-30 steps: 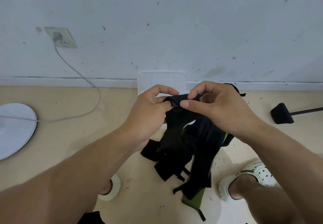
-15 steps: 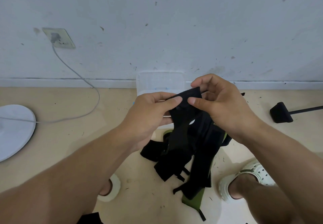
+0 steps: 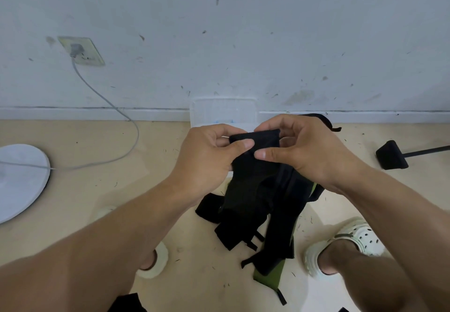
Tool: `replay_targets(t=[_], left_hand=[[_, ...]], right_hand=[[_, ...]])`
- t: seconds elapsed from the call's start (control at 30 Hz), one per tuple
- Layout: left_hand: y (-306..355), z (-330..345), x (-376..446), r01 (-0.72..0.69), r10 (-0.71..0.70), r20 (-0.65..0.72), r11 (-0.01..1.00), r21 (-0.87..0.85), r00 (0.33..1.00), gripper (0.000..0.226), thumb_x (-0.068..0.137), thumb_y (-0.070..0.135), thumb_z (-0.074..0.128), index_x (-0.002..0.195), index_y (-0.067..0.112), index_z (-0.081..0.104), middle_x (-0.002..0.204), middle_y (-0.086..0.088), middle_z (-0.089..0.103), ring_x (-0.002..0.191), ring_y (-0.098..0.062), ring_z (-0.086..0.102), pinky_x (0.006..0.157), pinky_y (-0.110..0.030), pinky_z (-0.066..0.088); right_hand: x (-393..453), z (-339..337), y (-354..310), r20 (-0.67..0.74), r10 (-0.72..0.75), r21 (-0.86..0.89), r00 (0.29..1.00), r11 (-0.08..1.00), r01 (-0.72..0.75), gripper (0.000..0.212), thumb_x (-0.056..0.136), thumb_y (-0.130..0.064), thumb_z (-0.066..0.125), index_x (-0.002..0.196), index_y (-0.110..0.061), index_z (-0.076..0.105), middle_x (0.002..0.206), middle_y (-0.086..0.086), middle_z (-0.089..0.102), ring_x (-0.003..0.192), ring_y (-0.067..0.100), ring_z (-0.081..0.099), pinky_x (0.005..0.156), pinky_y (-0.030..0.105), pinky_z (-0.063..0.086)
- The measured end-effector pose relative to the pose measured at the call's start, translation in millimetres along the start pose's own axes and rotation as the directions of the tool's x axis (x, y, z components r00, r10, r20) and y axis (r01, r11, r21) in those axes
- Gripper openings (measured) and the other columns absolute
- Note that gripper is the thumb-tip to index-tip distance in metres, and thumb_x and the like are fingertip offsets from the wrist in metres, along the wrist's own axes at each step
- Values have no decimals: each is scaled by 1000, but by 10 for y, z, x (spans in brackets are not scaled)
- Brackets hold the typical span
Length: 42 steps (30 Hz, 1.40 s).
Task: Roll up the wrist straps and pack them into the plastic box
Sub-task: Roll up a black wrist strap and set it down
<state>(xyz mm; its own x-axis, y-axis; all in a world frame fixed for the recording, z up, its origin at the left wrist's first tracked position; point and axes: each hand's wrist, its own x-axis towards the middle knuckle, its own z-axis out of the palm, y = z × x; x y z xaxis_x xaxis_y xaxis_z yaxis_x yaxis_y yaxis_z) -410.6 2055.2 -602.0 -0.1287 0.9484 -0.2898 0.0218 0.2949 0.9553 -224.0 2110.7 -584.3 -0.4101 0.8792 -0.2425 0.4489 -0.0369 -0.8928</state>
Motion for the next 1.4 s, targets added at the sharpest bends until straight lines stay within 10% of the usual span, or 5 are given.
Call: replay_targets(t=[0.43,0.77,0.97,1.07,1.4], left_hand=[[84,-22,7,131,-125,189,991,-22,974,35,98,47,61,110,18,77,100,3,80,96,-12,77,84,-29,62],[79,-43,20,149,-119,153,967,-205,981,21,92,11,74,113,12,76,107,-8,80,100,-20,78,89,-33,60],[48,-74,54,87,-81,49,986,-145,996,24,85,5,81,107,13,76,97,-4,81,94,-18,78,90,-35,60],[45,-81,52,56,-51,44,991,-120,998,22,85,8,82,105,14,76,96,-3,81,94,-17,78,91,-34,60],[58,-70,47,41,-40,36,999,-19,999,21,80,18,87,97,10,77,85,-5,80,82,-18,78,81,-29,61]], right_hand=[[-30,38,-23,-145,-111,132,983,983,131,19,84,-4,83,86,-22,78,85,5,78,86,39,72,86,50,62],[-22,43,-11,-146,-102,130,984,984,121,25,79,-6,86,86,-30,84,90,15,78,93,44,71,93,58,58],[-55,-45,-80,-14,-56,125,998,990,58,31,78,-10,86,106,-21,78,66,-15,70,55,2,61,58,9,46],[-26,-45,-60,-7,-61,104,998,993,61,49,74,-10,89,117,-26,74,103,-5,79,84,17,76,81,21,60],[-9,-35,-4,53,-118,-103,992,987,123,22,88,-26,80,105,-39,77,94,6,79,92,29,76,95,51,58]])
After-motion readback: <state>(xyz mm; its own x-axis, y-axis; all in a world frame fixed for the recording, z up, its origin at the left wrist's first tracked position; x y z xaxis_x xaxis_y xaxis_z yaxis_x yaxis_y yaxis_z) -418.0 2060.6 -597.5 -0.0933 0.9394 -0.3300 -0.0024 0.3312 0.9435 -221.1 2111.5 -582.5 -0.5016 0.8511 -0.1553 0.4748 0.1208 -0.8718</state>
